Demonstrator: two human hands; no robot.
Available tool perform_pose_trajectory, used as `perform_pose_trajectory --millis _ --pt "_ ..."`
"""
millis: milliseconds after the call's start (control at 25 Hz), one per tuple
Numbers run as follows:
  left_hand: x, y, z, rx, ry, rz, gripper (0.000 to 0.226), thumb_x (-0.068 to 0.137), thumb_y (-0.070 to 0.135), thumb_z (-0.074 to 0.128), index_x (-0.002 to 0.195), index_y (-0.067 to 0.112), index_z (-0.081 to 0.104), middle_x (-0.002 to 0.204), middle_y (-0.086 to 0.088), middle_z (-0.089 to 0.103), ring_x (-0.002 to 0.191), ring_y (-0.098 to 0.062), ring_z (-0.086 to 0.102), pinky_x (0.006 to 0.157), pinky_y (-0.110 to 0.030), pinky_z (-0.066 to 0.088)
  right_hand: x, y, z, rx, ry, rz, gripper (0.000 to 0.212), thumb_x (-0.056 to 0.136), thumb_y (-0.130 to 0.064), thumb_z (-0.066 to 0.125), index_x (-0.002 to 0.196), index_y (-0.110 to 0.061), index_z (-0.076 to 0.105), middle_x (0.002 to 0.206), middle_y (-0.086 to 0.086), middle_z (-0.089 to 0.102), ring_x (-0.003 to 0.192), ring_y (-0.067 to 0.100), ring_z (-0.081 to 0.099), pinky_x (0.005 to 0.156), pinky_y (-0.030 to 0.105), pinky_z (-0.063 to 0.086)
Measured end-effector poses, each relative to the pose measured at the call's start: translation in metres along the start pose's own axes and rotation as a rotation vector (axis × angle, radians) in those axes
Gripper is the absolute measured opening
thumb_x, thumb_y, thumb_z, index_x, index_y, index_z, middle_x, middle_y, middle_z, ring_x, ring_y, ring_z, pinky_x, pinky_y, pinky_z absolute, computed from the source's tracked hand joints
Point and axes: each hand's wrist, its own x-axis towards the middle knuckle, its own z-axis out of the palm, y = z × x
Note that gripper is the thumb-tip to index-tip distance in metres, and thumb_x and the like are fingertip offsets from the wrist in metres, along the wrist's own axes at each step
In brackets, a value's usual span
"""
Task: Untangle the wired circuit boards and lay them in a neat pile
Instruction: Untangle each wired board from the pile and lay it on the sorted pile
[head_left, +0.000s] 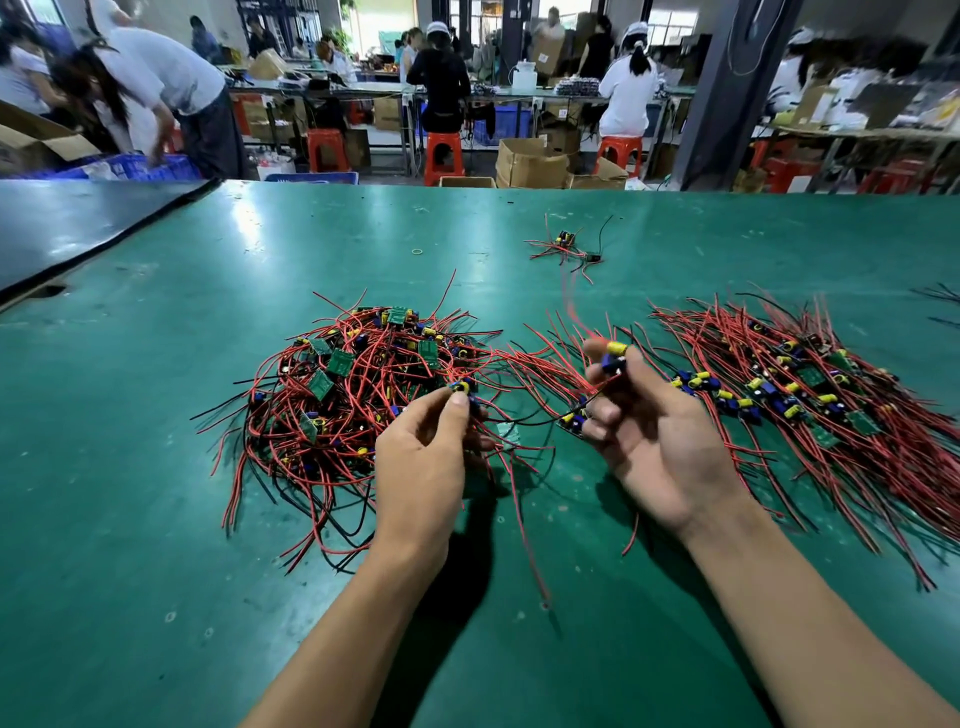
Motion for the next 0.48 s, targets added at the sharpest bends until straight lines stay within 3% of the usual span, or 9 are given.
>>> perform_pose_trajectory --millis 120,280,400,480 --pt "0.0 -0.003 -0.001 0.106 0.032 0.058 0.012 0.094 0.018 0.064 0.105 0.017 0.068 0.091 -0.008 0.073 0.079 -0.027 0.071 0.077 -0.045 0.06 -0.001 -0.01 -0.004 0.299 -0.122 0.068 0.032 0.098 -0.029 0.047 0.113 -0.009 0.068 0.086 -0.006 0.06 0.057 0.004 0.043 0.055 0.016 0.038" --pt "-0.002 -0.005 -0.002 0.399 0.083 0.219 0.011 0.085 0.018 0.073 0.091 0.023 0.065 0.082 0.001 0.067 0.064 -0.01 0.061 0.065 -0.03 0.056 -0.001 -0.002 0.0 0.205 -0.151 0.168 0.034 0.094 -0.026 0.05 0.115 -0.007 0.07 0.089 -0.002 0.061 0.054 0.005 0.041 0.051 0.018 0.037" --pt "-0.007 -0.004 0.004 0.204 -0.085 0.119 0.009 0.089 0.019 0.07 0.083 0.014 0.067 0.068 -0.004 0.065 0.055 -0.012 0.057 0.049 -0.027 0.051 -0.003 0.011 0.006 0.129 -0.153 0.301 0.035 0.092 -0.026 0.051 0.107 -0.006 0.075 0.085 0.002 0.066 0.041 0.003 0.033 0.045 0.016 0.032" --pt "-0.013 -0.002 0.011 -0.036 -0.242 -0.044 0.018 0.093 0.02 0.064 0.079 0.009 0.065 0.06 -0.007 0.061 0.045 -0.015 0.055 0.041 -0.023 0.046 -0.003 0.019 0.007 0.099 -0.162 0.381 0.035 0.091 -0.027 0.05 0.099 -0.006 0.078 0.078 0.002 0.07 0.036 0.003 0.029 0.052 0.019 0.024"
